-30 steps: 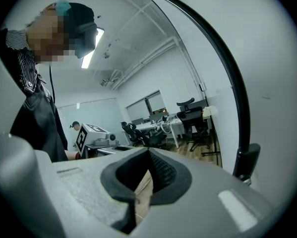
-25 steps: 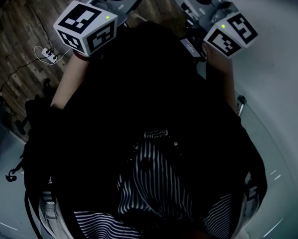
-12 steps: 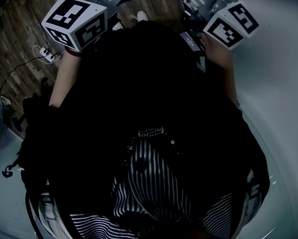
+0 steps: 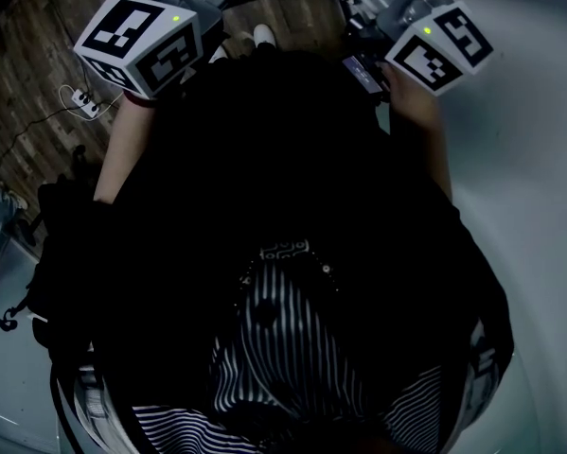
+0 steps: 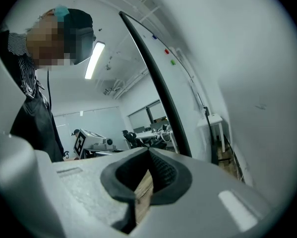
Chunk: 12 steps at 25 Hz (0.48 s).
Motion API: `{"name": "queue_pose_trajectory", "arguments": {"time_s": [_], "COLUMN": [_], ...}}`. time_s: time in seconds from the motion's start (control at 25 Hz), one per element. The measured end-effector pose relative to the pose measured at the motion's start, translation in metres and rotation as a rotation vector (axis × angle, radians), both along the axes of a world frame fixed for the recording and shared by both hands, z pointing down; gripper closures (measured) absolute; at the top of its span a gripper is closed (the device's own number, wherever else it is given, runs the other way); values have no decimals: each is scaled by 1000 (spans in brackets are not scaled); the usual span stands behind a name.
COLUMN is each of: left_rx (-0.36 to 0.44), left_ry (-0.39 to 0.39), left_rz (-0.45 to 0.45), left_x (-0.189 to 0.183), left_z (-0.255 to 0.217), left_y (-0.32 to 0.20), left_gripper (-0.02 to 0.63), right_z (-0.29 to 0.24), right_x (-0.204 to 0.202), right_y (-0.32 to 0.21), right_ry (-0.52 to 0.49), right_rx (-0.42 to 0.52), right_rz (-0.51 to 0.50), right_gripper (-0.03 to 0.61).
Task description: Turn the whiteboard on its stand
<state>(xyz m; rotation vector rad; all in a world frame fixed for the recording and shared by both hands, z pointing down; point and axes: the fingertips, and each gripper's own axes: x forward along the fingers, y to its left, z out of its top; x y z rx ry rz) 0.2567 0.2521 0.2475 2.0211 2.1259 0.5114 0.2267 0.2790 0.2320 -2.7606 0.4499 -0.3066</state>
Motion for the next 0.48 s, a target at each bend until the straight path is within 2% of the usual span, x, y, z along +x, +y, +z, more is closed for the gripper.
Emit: {"name": "queue_pose_trajectory", "arguments": {"time_s": [0.12, 0.2, 0.32, 0.48], "left_rx": [2, 2, -2, -2], "left_ry": [-11, -14, -12, -11], "left_rz": [-20, -35, -50, -58], "left_x": [9, 19, 23, 24], "left_z": [-2, -3, -2, -2], "left_y": [0, 1, 5, 10], "left_gripper": [614, 614, 614, 613], "right_z": [-5, -11, -13, -10], "right_x": [7, 12, 10, 13], "right_y": [5, 7, 19, 40], "right_ry": [0, 18, 32, 20], "right_rx": [-16, -59, -115, -121], "right_rz": [4, 21, 89, 151], "right_gripper": [577, 577, 577, 577]}}
